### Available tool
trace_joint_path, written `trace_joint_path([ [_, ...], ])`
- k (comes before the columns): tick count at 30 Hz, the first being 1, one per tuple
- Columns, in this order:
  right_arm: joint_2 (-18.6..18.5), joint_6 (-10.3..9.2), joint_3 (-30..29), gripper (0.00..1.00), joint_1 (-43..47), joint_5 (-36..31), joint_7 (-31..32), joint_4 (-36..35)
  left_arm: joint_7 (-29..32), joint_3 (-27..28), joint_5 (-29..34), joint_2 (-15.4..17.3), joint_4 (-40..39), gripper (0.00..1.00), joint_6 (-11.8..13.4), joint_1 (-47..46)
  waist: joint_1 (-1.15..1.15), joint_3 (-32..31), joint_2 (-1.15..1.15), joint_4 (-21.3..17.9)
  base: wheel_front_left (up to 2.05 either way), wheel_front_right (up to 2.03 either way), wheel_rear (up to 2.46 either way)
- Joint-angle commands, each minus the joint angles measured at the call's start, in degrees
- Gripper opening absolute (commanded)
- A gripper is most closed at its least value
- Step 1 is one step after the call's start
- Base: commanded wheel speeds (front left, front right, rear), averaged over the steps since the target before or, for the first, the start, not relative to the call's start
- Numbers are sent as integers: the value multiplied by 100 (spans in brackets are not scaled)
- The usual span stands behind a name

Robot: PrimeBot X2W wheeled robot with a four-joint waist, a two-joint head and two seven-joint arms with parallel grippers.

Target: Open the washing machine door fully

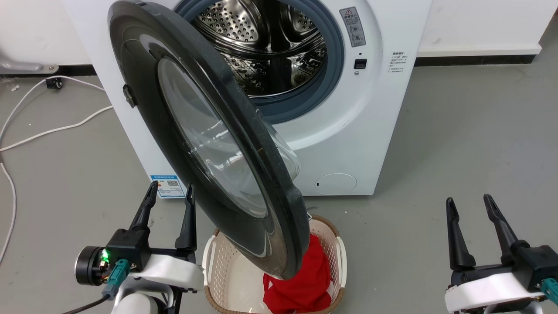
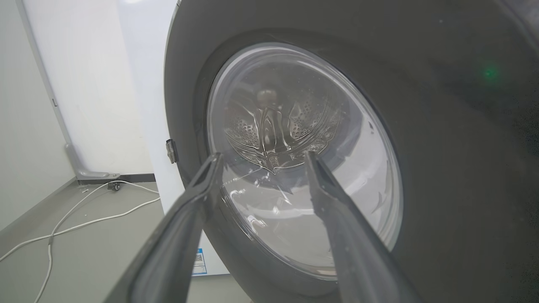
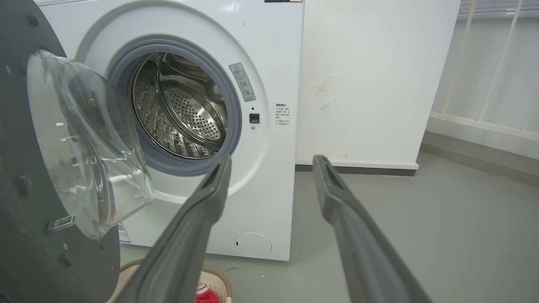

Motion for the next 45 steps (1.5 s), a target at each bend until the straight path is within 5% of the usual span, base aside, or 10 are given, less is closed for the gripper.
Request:
trace_joint_path([
  [1,20,-4,-1,100,-71,-1,-53,42,-14,-7,14,6,-9,100,-7,-7,0,-5,0,-2,0,0,0],
  [11,21,-4,21,100,-152,-4,-105,186,-14,0,21,5,3,100,-30,20,0,-6,0,-11,0,0,0],
  [12,21,-4,25,100,-147,-9,-109,193,-14,-2,10,5,-15,91,-36,14,0,-3,0,-14,0,0,0],
  [14,21,-4,32,100,-147,-16,-114,208,-14,-6,2,9,-36,0,-35,21,0,3,0,-21,0,0,0],
  [26,21,-4,31,100,-180,-17,-129,226,-14,69,58,5,-396,0,58,-95,0,17,0,-21,0,0,0],
  [39,21,-4,-11,100,-178,22,-78,208,-13,85,305,65,-2142,0,232,-904,0,35,0,40,0,0,0],
  [45,21,-4,-24,100,-199,0,-63,203,-12,-435,270,27,-2798,0,144,-1322,0,83,0,22,0,0,0],
])
